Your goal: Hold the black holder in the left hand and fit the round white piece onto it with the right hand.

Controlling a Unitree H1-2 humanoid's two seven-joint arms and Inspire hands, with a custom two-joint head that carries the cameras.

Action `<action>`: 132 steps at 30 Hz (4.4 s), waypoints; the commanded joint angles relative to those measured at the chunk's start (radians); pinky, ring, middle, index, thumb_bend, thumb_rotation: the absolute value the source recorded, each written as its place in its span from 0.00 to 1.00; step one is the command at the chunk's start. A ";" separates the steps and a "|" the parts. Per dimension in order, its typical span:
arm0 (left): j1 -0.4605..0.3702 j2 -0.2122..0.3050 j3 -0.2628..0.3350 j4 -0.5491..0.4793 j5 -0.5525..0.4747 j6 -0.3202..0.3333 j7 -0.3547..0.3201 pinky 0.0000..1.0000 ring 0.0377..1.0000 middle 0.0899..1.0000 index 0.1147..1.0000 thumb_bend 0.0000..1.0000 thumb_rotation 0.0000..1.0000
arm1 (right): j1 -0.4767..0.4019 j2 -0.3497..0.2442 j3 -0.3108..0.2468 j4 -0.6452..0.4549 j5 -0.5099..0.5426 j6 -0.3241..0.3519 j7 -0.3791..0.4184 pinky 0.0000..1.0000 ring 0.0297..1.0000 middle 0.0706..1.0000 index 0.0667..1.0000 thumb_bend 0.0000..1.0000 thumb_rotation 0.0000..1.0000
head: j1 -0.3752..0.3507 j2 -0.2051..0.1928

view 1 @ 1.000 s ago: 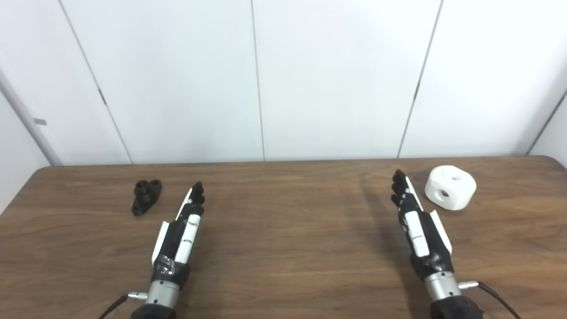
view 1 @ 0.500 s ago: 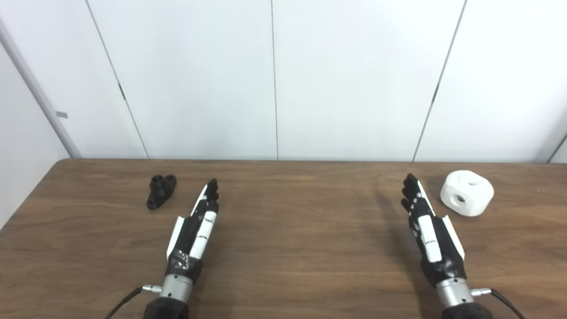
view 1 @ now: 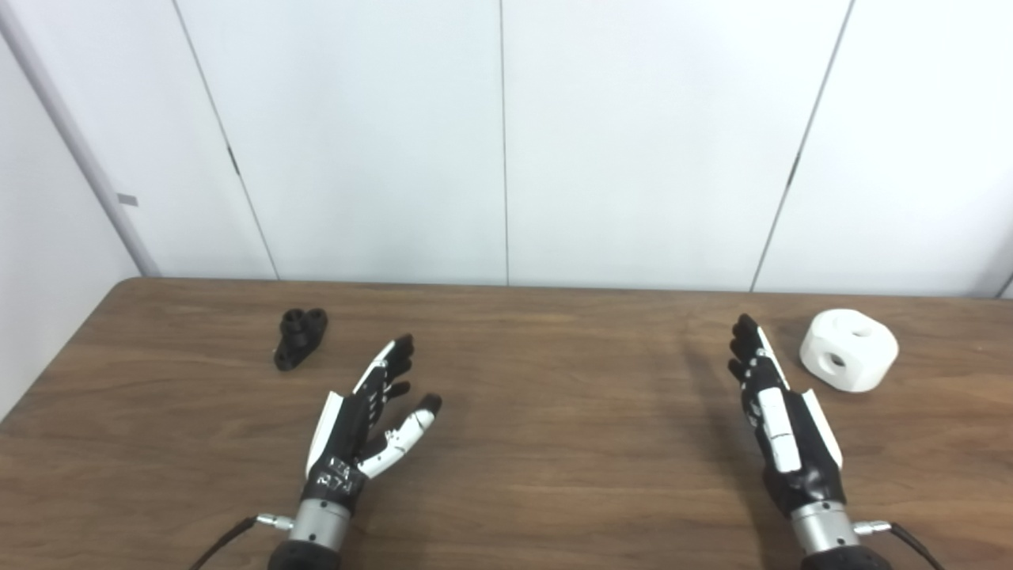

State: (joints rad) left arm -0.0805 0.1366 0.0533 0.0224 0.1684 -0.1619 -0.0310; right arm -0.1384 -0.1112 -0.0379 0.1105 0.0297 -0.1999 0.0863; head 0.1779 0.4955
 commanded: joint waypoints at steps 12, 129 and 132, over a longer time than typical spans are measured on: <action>-0.039 0.190 0.080 0.037 0.558 -0.157 0.491 0.51 0.57 0.60 0.59 0.87 0.05 | 0.015 -0.025 -0.003 0.068 0.016 -0.036 0.016 1.00 1.00 1.00 1.00 0.44 1.00 | 0.054 -0.004; -0.407 0.325 -0.078 0.558 0.237 0.083 0.272 0.85 0.87 0.83 0.66 0.94 0.11 | 0.087 -0.017 -0.045 -0.289 0.148 0.114 0.030 1.00 1.00 1.00 1.00 0.60 0.98 | 0.134 0.056; -0.409 0.325 -0.085 0.559 0.253 0.085 0.291 0.84 0.86 0.81 0.65 0.94 0.12 | 0.088 -0.026 -0.052 -0.294 0.161 0.123 0.033 1.00 1.00 1.00 1.00 0.62 0.97 | 0.149 0.056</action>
State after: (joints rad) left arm -0.4541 0.4430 -0.0304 0.5868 0.4007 -0.0587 0.2376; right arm -0.0338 -0.1249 -0.0786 -0.1430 0.1742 -0.0499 0.1121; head 0.3205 0.5522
